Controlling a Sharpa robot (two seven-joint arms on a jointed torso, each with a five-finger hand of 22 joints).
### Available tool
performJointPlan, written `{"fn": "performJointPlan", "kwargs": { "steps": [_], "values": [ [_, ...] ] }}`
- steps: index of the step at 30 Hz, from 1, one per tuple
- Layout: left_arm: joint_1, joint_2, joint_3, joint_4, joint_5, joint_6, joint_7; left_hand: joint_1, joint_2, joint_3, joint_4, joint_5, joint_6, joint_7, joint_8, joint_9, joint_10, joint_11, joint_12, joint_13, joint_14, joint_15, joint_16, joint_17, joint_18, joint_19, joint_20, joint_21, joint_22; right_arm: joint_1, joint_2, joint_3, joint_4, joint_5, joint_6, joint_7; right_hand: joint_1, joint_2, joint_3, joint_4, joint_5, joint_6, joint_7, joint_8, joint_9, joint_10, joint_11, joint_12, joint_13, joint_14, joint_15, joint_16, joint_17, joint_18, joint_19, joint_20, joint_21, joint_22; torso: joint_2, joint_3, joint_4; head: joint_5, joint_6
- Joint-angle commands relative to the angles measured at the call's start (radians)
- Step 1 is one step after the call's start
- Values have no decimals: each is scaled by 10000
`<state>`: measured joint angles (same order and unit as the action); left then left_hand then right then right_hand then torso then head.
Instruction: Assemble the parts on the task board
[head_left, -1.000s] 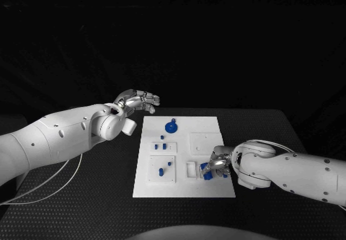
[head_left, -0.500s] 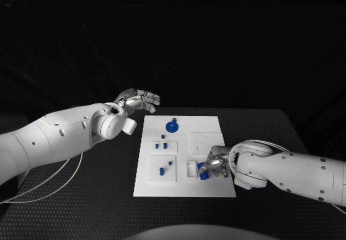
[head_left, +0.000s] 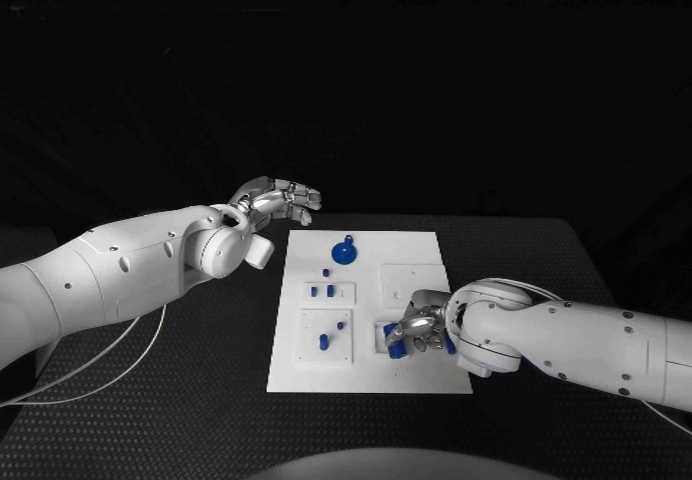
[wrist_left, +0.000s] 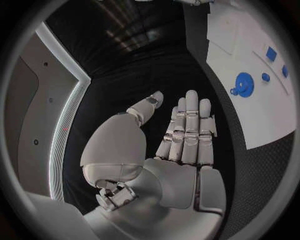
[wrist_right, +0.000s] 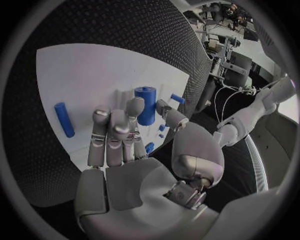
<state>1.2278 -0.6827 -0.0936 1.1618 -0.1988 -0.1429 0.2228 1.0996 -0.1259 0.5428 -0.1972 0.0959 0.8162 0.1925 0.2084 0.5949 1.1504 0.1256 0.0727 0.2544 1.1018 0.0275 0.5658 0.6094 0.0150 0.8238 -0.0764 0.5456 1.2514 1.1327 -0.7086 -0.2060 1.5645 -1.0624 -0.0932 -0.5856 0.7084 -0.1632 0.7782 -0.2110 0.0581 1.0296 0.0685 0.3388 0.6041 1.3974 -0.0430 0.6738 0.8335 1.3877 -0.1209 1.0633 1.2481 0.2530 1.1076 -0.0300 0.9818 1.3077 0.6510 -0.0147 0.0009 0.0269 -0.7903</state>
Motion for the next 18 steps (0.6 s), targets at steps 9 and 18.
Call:
{"fn": "performJointPlan", "kwargs": {
  "steps": [9,18],
  "values": [
    [4,28,6,13,58,187,52,-94,-2,-19,49,-42,-63,-3,69,-15,-55,46,-19,-16,65,6,-57,28,184,29,57,-43,19,-4,251,2,-313,109,-15,57,-227,26,-28,141,-46,101,11,-96,5,48,3,45,5,-108,-23,84,-48,88,17,-6,36,92,0,2,-6,35,-10],
    [5,27,6,17,58,214,33,-105,-1,-22,59,-41,-65,-2,72,-17,-57,47,-20,-16,65,7,-65,37,183,29,58,-50,25,-7,422,2,-410,109,-1,79,-302,24,-48,176,-55,107,10,-119,4,42,1,42,6,-123,-36,105,-73,88,17,-11,38,85,1,8,-12,49,-18]
  ]
}}
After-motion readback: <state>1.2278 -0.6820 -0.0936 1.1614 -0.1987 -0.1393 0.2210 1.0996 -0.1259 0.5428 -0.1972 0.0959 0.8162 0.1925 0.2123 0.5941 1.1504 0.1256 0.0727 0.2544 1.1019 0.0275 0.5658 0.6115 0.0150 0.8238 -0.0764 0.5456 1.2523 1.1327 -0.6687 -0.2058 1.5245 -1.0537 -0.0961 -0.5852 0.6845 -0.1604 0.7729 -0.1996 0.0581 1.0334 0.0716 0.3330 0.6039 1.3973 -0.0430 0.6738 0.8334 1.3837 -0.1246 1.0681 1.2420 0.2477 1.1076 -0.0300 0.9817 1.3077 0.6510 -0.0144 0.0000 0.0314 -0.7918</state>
